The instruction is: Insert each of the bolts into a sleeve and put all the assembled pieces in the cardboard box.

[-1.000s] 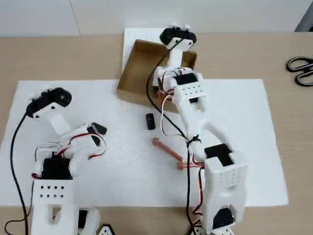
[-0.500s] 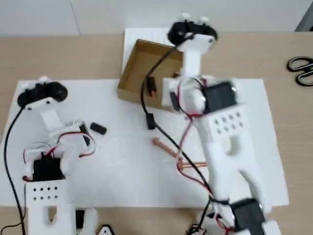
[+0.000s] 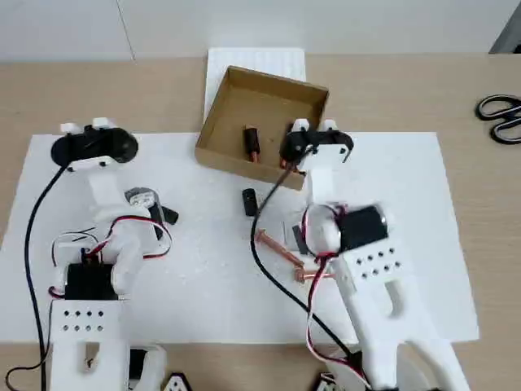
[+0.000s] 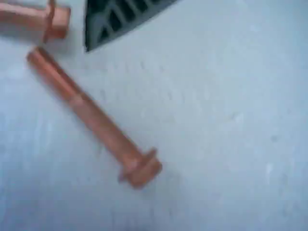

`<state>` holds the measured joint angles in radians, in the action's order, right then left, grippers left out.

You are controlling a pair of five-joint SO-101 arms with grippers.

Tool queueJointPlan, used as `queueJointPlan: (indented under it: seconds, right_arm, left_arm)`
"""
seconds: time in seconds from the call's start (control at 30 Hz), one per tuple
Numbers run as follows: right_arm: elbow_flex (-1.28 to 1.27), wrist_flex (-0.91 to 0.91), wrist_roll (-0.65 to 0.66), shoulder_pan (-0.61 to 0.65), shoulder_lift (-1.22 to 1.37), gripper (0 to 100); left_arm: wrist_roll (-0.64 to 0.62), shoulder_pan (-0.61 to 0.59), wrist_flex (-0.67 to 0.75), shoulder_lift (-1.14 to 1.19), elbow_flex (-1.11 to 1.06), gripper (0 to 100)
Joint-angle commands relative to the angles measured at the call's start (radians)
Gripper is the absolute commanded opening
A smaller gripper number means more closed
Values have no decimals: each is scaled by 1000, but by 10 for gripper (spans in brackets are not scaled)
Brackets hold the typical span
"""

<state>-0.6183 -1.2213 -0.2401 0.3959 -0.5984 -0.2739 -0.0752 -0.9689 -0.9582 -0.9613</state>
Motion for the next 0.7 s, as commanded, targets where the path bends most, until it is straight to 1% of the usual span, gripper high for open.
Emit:
queueJointPlan:
  seconds: [0.0, 0.17, 0.3, 0.37, 0.5, 0.67]
  right_arm:
    - [-18, 220, -23, 53, 42, 158]
    - [74, 332, -74, 202, 305, 210]
    - [167, 383, -80, 265, 453, 213]
    - [212, 390, -84, 269, 486, 213]
    - [262, 390, -189, 249, 529, 213]
    - [301, 389, -201, 203, 616, 213]
  left_arm:
    - [-6, -37, 101, -2, -87, 7]
    - [-8, -84, 104, -3, -151, 7]
    - [-35, -104, 109, -9, -188, 7]
    - [-40, -104, 106, -9, -196, 7]
    - [-41, -104, 104, -9, -203, 7]
    - [-63, -100, 110, -9, -203, 7]
